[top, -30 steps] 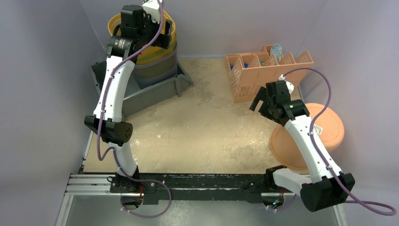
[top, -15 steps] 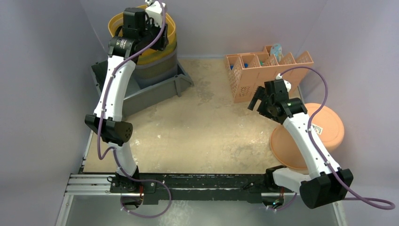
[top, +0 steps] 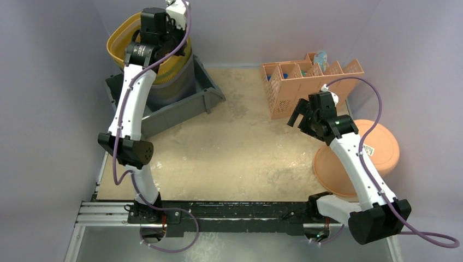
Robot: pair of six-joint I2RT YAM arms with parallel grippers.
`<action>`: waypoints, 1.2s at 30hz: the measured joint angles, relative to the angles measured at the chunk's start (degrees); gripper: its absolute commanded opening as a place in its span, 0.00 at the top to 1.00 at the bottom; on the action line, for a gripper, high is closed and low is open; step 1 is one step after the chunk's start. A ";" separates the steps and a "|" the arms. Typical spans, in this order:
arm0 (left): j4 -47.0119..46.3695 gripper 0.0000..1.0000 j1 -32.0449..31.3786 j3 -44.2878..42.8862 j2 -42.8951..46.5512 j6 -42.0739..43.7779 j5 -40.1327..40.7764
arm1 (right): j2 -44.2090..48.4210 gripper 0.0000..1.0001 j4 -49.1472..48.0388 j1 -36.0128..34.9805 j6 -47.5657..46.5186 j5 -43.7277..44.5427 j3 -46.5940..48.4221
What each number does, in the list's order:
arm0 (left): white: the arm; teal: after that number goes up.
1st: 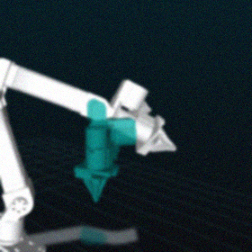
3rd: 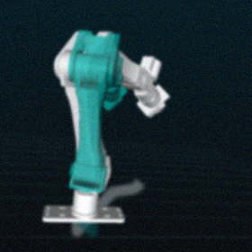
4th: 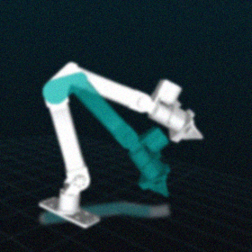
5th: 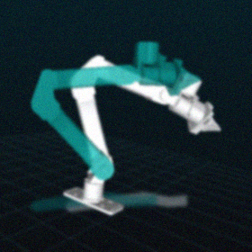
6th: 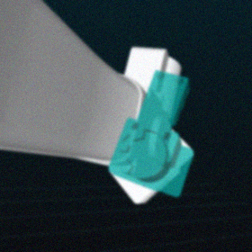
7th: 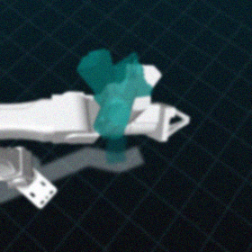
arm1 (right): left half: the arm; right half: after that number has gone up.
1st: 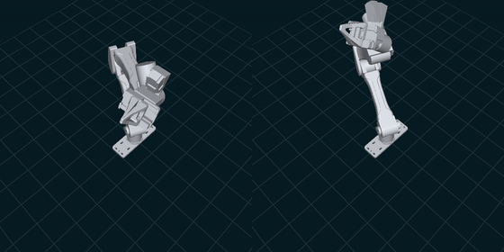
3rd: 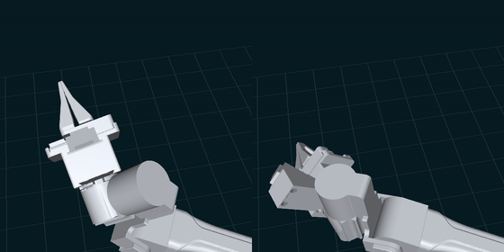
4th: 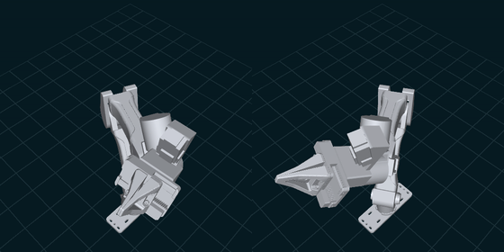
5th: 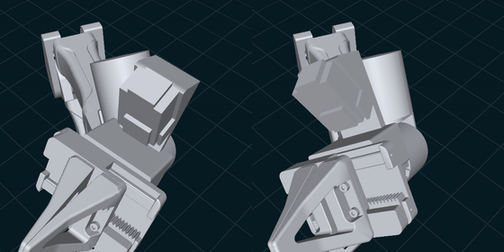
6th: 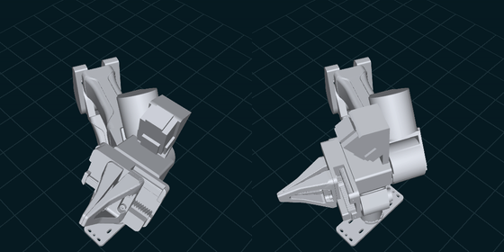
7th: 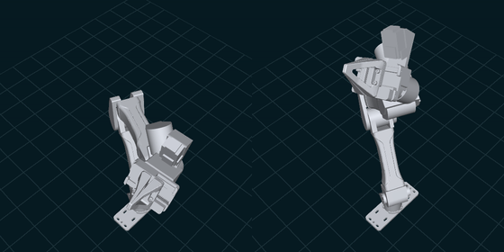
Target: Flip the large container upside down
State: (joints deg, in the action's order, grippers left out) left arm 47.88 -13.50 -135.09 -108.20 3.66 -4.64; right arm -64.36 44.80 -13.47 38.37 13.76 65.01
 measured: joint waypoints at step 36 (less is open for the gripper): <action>-1.95 1.00 -0.13 -4.44 18.49 -4.57 0.44 | -28.57 0.00 -48.22 -18.10 4.70 -24.22 28.55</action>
State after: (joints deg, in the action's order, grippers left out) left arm 45.93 -13.63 -139.52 -89.71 -0.91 -4.21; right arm -92.92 -3.42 -31.57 43.07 -10.46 93.56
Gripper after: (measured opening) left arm 0.030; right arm 0.998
